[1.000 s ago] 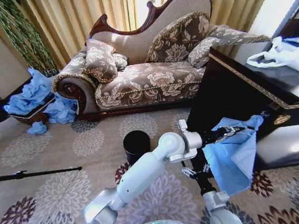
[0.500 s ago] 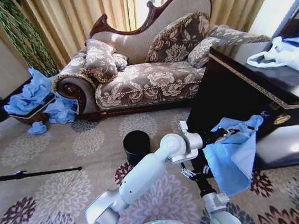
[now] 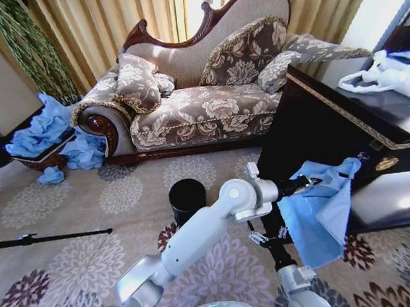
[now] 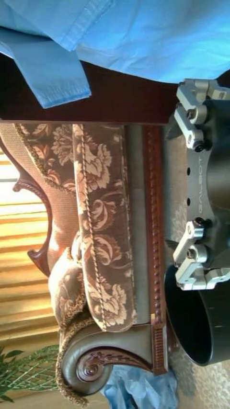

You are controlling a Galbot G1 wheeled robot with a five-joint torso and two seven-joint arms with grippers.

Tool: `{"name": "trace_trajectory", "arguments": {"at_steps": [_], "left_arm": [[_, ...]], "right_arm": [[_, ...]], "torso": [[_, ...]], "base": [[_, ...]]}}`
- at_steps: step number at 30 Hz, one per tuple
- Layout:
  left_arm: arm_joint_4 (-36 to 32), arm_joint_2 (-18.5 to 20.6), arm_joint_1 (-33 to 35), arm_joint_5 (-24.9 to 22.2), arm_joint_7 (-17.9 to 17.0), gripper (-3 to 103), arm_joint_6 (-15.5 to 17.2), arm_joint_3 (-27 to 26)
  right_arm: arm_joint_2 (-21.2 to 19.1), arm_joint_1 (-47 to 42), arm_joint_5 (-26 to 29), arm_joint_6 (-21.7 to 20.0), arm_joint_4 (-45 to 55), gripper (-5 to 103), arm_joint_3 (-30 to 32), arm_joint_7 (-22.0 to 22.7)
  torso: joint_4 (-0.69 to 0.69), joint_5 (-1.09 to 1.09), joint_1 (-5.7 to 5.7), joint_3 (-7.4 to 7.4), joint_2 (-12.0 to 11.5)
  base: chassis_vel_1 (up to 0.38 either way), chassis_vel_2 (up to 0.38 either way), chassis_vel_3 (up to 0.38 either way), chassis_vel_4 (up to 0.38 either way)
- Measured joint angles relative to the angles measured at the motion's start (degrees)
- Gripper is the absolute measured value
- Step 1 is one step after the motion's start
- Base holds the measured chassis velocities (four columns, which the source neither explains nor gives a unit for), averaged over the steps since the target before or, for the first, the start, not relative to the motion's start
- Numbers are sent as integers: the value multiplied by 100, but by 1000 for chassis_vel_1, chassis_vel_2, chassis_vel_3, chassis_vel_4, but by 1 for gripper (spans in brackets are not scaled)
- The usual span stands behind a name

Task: Place a garbage bag over the trash bin.

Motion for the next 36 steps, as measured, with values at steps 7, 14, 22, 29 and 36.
{"name": "trace_trajectory", "arguments": {"at_steps": [7,14,22,29,36], "left_arm": [[-160,170,-82,-60,-251,0,3,-61],[-403,605,-163,-320,-474,0,48,-187],[-724,1207,29,-539,-495,0,108,-404],[-881,1597,268,-612,-467,0,268,-673],[-917,1966,484,-603,-286,0,447,-963]], "right_arm": [[6,-4,15,48,-9,100,9,-1],[21,-5,45,73,-24,100,21,-4],[74,-37,67,93,-13,100,-56,-21],[199,-171,-78,191,12,100,-301,-108],[223,-232,-140,240,6,100,-413,-127]], "torso": [[0,0,0,0,1],[0,-1,0,0,1],[1,-2,0,0,1],[0,-1,0,0,1],[0,-1,0,0,1]], "base": [[0,0,0,0],[0,0,0,0],[0,0,0,0],[0,0,0,0],[0,0,0,0]]}}
